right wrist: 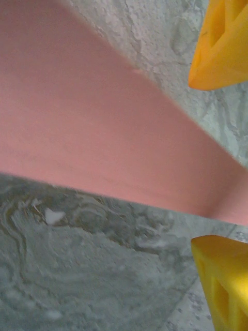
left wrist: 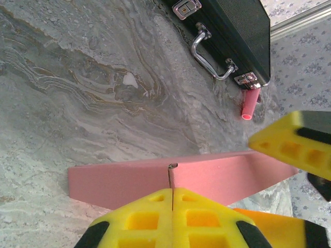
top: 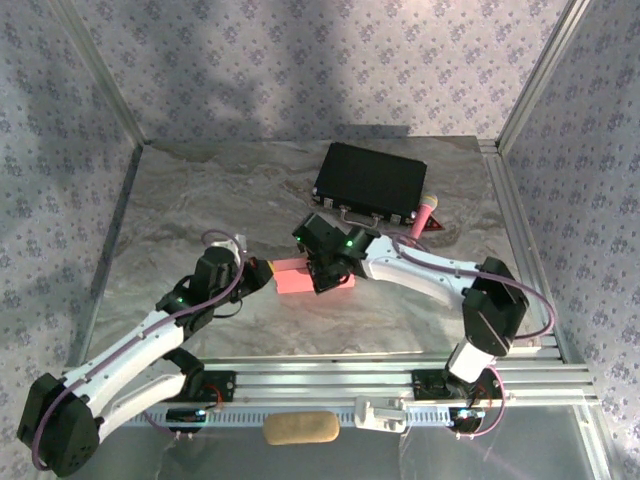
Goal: Fold the paper box
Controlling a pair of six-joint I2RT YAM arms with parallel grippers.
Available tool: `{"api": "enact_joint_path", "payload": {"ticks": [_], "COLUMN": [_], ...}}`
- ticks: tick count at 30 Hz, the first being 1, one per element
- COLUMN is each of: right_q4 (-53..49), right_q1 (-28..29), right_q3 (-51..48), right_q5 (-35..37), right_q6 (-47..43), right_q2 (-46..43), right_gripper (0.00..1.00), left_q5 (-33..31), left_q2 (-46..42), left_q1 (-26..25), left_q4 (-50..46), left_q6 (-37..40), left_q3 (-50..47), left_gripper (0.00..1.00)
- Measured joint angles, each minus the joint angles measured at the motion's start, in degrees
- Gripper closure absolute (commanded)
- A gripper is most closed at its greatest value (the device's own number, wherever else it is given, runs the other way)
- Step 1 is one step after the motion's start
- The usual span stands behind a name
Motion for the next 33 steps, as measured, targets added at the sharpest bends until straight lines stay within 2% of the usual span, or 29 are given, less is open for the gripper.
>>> {"api": "enact_joint_path", "payload": {"ticks": [2,4,6,8,13,16,24,28,33], "right_q4": [1.66,3.45,5.84,8.74,16.96,25.77,48.46,49.53,47.65], "right_q1": [-0.44,-0.59,-0.9,-1.31,-1.4,-1.4,-1.16,-1.01,-0.39], "right_q3": [-1.11,-2.29,-3.82,-6.19,-13.09,-19.76,-35.85,-40.87,-41.83], "right_q5": [-0.37,-0.15,-0.02,0.07,0.55,1.01,1.16,0.9,0.76], "right_q6": [0.04,-0.07,-0.76,-2.67,-8.2,-11.63,-20.98,-20.96,-19.43], "right_q2": [0.5,-0.02,-0.98,-2.43,-6.62,-9.38,-13.84,-12.61,-11.78], "right_gripper": [0.36,0.42,0.45,0.48,0.5,0.49,0.42,0.35,0.26], "left_q5": [0.07,-0.02,-0.33,-0.44,-0.37,-0.39,-0.42,-0.42,-0.42], "left_q2": [0.0,-0.07,-0.28,-0.87,-4.33,-5.9,-8.26,-8.31,-8.48], "left_q1": [-0.04,-0.17,-0.13,-0.17,-0.44,-0.52,-0.52,-0.52,-0.52], "left_q4": [-0.09,-0.85,-2.36,-4.61,-12.22,-15.37,-18.25,-18.23,-18.4], "left_q6": [0.04,0.24,0.66,1.01,1.51,1.75,2.36,2.36,2.36], "left_q3": [0.09,0.39,0.81,1.2,3.48,5.95,8.09,8.07,8.07], "left_gripper": [0.86,0.69,0.58,0.53,0.52,0.51,0.52,0.53,0.53]}}
